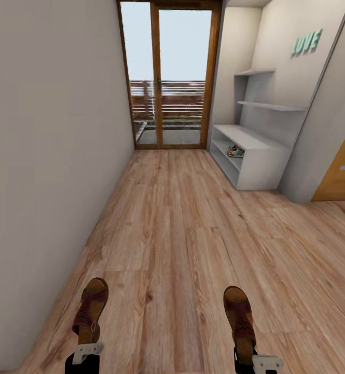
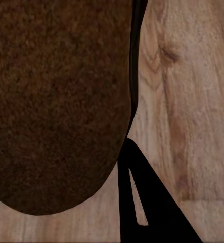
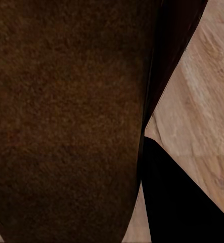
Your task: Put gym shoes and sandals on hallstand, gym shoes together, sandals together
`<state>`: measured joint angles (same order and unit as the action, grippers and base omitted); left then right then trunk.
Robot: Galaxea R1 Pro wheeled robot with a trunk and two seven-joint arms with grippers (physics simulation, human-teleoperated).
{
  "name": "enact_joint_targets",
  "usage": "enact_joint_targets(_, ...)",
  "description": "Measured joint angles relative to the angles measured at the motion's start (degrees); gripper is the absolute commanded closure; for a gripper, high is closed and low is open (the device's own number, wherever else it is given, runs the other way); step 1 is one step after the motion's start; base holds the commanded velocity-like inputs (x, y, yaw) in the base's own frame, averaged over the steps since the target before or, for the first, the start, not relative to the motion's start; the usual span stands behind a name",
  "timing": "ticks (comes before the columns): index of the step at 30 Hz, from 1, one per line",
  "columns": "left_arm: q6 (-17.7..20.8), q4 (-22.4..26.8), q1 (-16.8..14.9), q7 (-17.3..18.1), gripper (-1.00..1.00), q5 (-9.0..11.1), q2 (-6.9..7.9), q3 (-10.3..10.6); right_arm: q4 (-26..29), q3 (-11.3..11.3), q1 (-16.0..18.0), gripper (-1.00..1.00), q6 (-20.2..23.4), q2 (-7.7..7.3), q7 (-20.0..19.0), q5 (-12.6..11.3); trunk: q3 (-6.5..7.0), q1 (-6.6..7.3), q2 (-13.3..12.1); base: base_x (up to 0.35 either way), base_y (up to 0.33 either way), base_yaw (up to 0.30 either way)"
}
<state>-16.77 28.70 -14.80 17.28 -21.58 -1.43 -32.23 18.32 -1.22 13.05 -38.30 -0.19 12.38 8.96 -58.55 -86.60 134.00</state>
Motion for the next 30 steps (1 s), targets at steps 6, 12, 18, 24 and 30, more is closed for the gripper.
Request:
enact_joint_targets(6,0.0,0.0,0.0,0.0,1.0,0.0,0.0,0.01,0.0,0.0,0.0,1.0,0.0,0.0,0.0,-0.01,-0.02,0.0,0.0,0.339,0.0,-0.007)
enact_joint_targets(12,0.0,0.0,0.0,0.0,1.0,0.0,0.0,0.01,-0.01,0.0,-0.03,1.0,0.0,0.0,0.0,0.03,-0.03,0.0,0.0,0.339,0.0,-0.001)
enact_joint_targets(18,0.0,0.0,0.0,0.0,1.0,0.0,0.0,0.02,0.0,0.0,0.0,1.0,0.0,0.0,0.0,0.01,-0.03,0.0,0.0,0.339,0.0,0.0)
enact_joint_targets(24,0.0,0.0,0.0,0.0,1.0,0.0,0.0,0.0,0.0,0.0,0.0,1.0,0.0,0.0,0.0,-0.01,-0.03,0.0,0.0,0.339,0.0,0.0)
enact_joint_targets(30,0.0,0.0,0.0,0.0,1.0,0.0,-0.05,0.0,0.0,0.0,0.01,1.0,0.0,0.0,0.0,0.0,-0.03,0.0,0.0,0.339,0.0,0.0)
